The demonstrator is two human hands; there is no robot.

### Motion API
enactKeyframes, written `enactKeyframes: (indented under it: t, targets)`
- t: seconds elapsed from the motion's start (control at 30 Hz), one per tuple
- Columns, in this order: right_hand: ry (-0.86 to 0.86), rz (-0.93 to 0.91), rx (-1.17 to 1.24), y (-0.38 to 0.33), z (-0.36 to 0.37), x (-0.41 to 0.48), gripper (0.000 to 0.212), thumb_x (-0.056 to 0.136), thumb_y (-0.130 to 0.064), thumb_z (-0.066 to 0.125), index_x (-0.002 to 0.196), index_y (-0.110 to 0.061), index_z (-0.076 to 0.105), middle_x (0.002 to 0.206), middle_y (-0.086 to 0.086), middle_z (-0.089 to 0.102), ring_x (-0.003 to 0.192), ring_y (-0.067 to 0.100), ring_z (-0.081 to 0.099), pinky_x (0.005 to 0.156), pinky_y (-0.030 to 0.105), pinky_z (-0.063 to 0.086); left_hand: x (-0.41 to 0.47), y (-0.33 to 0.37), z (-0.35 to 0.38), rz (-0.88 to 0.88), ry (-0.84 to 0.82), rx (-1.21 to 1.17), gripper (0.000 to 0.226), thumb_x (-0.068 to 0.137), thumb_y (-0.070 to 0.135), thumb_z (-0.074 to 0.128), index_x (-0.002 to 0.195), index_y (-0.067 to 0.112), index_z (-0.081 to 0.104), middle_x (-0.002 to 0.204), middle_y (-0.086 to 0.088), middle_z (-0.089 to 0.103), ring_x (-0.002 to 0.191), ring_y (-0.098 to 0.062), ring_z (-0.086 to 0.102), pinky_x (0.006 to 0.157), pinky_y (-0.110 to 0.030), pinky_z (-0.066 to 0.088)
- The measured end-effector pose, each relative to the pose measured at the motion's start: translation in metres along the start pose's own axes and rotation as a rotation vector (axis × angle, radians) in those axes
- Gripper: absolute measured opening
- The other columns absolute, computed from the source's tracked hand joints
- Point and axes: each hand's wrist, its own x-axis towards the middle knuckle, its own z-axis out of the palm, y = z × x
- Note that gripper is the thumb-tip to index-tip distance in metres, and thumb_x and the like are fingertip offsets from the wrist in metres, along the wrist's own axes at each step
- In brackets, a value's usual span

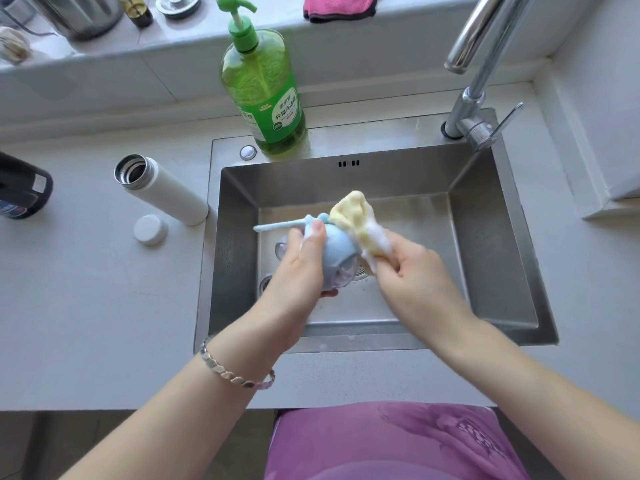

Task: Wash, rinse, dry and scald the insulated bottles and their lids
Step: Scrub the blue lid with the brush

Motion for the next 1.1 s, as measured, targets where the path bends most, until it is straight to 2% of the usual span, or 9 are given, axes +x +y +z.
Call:
enactKeyframes:
  t: [0.13, 0.23, 0.33, 0.47, 0.6, 0.77, 0.9, 0.97, 1.1]
  targets:
    - [-0.035, -0.111, -0.022, -0.013, 0.013, -0.024, 0.035, 0.081, -0.032, 0.044, 0.114, -0.039, 0.054, 0.043, -0.011, 0.031, 0.048, 0.012, 0.027, 0.049, 0.027, 0.028, 0.006, 0.003, -0.008, -0.019, 0.009, -0.068, 0.028, 0.102, 0.037, 0.026, 0.122, 0.027, 0.042, 0.104, -0.006, 0.058, 0.069, -0.010, 0.058, 0.052, -0.020, 0.044]
    - [0.063, -0.024, 0.005, -0.004, 0.009, -0.006, 0.031, 0.087, -0.028, 0.049, 0.116, -0.038, 0.057, 0.049, -0.012, 0.036, 0.056, 0.015, 0.032, 0.057, 0.032, 0.033, 0.006, -0.002, -0.005, 0.065, 0.001, 0.081, 0.028, 0.101, 0.038, 0.027, 0.126, 0.038, 0.039, 0.121, -0.006, 0.051, 0.091, -0.016, 0.060, 0.055, -0.018, 0.044]
    - [0.040, -0.091, 0.012, -0.008, 0.009, -0.010, 0.042, 0.086, -0.031, 0.047, 0.124, -0.048, 0.042, 0.049, -0.017, 0.041, 0.050, 0.010, 0.032, 0.054, 0.029, 0.033, 0.003, -0.003, -0.004, 0.155, 0.008, 0.111, 0.027, 0.102, 0.032, 0.024, 0.119, 0.033, 0.044, 0.101, 0.000, 0.056, 0.078, -0.007, 0.057, 0.053, -0.014, 0.045]
    - [0.049, -0.020, 0.066, -0.002, 0.002, -0.004, 0.025, 0.091, -0.019, 0.052, 0.087, -0.041, 0.063, 0.046, -0.012, 0.041, 0.046, 0.010, 0.029, 0.053, 0.026, 0.027, -0.002, -0.003, -0.004, 0.183, -0.012, 0.103, 0.028, 0.103, 0.027, 0.024, 0.102, 0.035, 0.050, 0.089, 0.009, 0.057, 0.073, -0.004, 0.055, 0.050, -0.014, 0.045]
    - [0.000, -0.094, 0.106, -0.011, 0.002, -0.014, 0.026, 0.091, -0.023, 0.052, 0.105, -0.044, 0.058, 0.042, -0.011, 0.036, 0.043, 0.010, 0.027, 0.044, 0.014, 0.023, -0.001, 0.002, -0.007, 0.014, -0.041, -0.110, 0.034, 0.103, 0.030, 0.024, 0.111, 0.021, 0.056, 0.090, -0.003, 0.065, 0.067, -0.006, 0.065, 0.060, -0.026, 0.057]
    - [0.050, 0.048, 0.292, -0.004, -0.004, -0.008, 0.041, 0.093, -0.012, 0.050, 0.064, -0.040, 0.055, 0.043, -0.013, 0.036, 0.046, 0.005, 0.029, 0.047, 0.014, 0.025, -0.003, 0.005, -0.005, -0.132, -0.035, -0.328, 0.038, 0.103, 0.031, 0.026, 0.107, 0.013, 0.058, 0.113, -0.020, 0.060, 0.089, -0.028, 0.065, 0.059, -0.037, 0.059]
    - [0.006, 0.055, 0.300, -0.007, -0.006, -0.014, 0.034, 0.093, -0.013, 0.049, 0.066, -0.033, 0.054, 0.045, -0.012, 0.034, 0.046, 0.005, 0.027, 0.047, 0.013, 0.024, -0.001, 0.002, -0.012, -0.121, -0.139, -0.303, 0.042, 0.088, 0.041, 0.058, 0.117, 0.011, 0.056, 0.117, -0.019, 0.061, 0.095, -0.031, 0.067, 0.065, -0.043, 0.059]
    - [-0.023, 0.050, 0.309, -0.011, -0.008, -0.016, 0.035, 0.093, -0.012, 0.049, 0.064, -0.032, 0.051, 0.044, -0.012, 0.036, 0.046, 0.005, 0.029, 0.047, 0.014, 0.024, -0.001, 0.000, -0.018, -0.062, -0.198, -0.217, 0.060, 0.065, 0.024, 0.080, 0.116, 0.010, 0.053, 0.107, -0.012, 0.063, 0.088, -0.024, 0.069, 0.065, -0.041, 0.058]
    - [-0.062, 0.120, 0.327, -0.004, -0.013, -0.007, 0.036, 0.094, -0.010, 0.048, 0.063, -0.028, 0.054, 0.040, -0.014, 0.036, 0.041, 0.002, 0.031, 0.043, 0.011, 0.025, -0.001, 0.001, -0.023, 0.013, -0.240, -0.151, 0.056, 0.061, 0.009, 0.072, 0.114, 0.013, 0.055, 0.099, -0.005, 0.063, 0.086, -0.021, 0.068, 0.067, -0.039, 0.058]
